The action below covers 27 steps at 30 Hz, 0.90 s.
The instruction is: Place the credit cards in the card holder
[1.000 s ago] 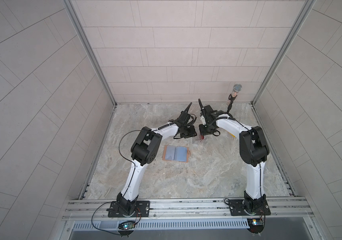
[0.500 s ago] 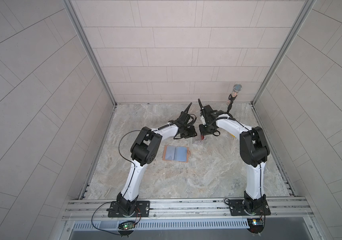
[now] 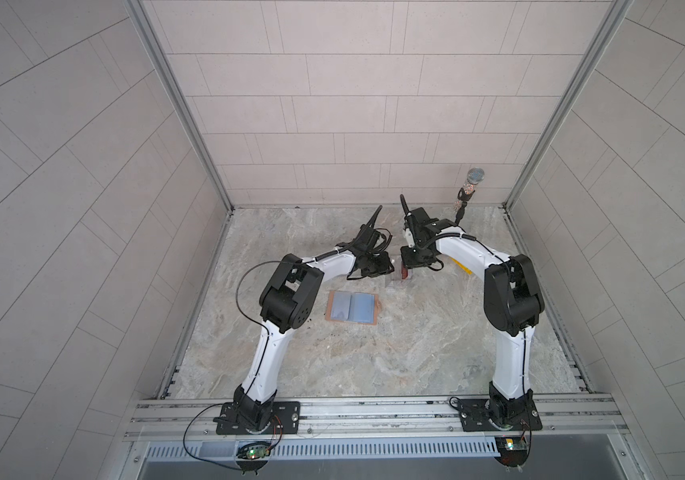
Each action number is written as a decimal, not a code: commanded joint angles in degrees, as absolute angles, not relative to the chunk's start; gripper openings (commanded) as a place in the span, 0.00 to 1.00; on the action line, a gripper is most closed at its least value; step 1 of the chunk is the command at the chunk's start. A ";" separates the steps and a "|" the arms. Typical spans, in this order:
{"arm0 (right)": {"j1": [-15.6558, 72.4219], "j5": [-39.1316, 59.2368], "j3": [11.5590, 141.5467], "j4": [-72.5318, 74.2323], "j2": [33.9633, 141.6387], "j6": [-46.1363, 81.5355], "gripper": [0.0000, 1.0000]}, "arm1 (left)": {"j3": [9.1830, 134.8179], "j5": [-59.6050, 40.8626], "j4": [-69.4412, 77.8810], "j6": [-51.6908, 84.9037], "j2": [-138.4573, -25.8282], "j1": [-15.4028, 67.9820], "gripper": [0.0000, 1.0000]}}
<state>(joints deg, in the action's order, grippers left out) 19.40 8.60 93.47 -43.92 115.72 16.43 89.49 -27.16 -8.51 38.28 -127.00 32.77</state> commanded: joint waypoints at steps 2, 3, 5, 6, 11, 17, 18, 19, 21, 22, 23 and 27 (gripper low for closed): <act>19.15 8.33 93.64 -45.17 114.30 16.50 0.37 | 84.64 -27.58 -6.08 43.32 -125.04 33.27 0.31; 19.16 8.49 93.90 -45.47 114.61 16.20 0.37 | 84.07 -28.05 -4.98 43.97 -124.88 33.55 0.31; 19.16 8.62 94.73 -46.46 115.24 15.75 0.37 | 83.78 -28.65 -4.19 44.73 -124.74 34.04 0.31; 19.16 8.61 94.83 -46.65 115.53 15.65 0.37 | 83.76 -28.72 -4.05 44.95 -124.72 34.29 0.31; 19.14 8.52 95.43 -47.02 116.69 15.22 0.36 | 83.50 -29.22 -2.91 45.88 -124.38 35.23 0.33; 18.90 8.39 97.13 -47.78 118.25 14.55 0.34 | 83.08 -30.17 -2.76 45.93 -123.46 35.40 0.40; 18.90 8.10 97.38 -48.14 118.39 14.50 0.34 | 82.89 -30.32 -2.56 45.92 -123.20 35.42 0.43; 18.89 7.84 97.56 -48.41 118.37 14.50 0.34 | 82.67 -30.38 -2.38 45.88 -122.92 35.42 0.44; 18.89 7.23 97.34 -48.52 117.89 14.74 0.37 | 82.44 -30.52 -2.11 45.88 -122.66 35.42 0.45; 18.90 7.04 97.09 -48.36 117.63 14.84 0.37 | 82.51 -30.62 -2.15 45.88 -122.69 35.41 0.45; 18.89 6.94 96.80 -48.18 117.28 14.98 0.37 | 82.53 -30.83 -1.98 45.95 -122.72 35.42 0.45; 18.90 7.15 95.50 -47.68 116.55 15.71 0.38 | 82.44 -30.89 -1.59 46.30 -122.89 35.51 0.45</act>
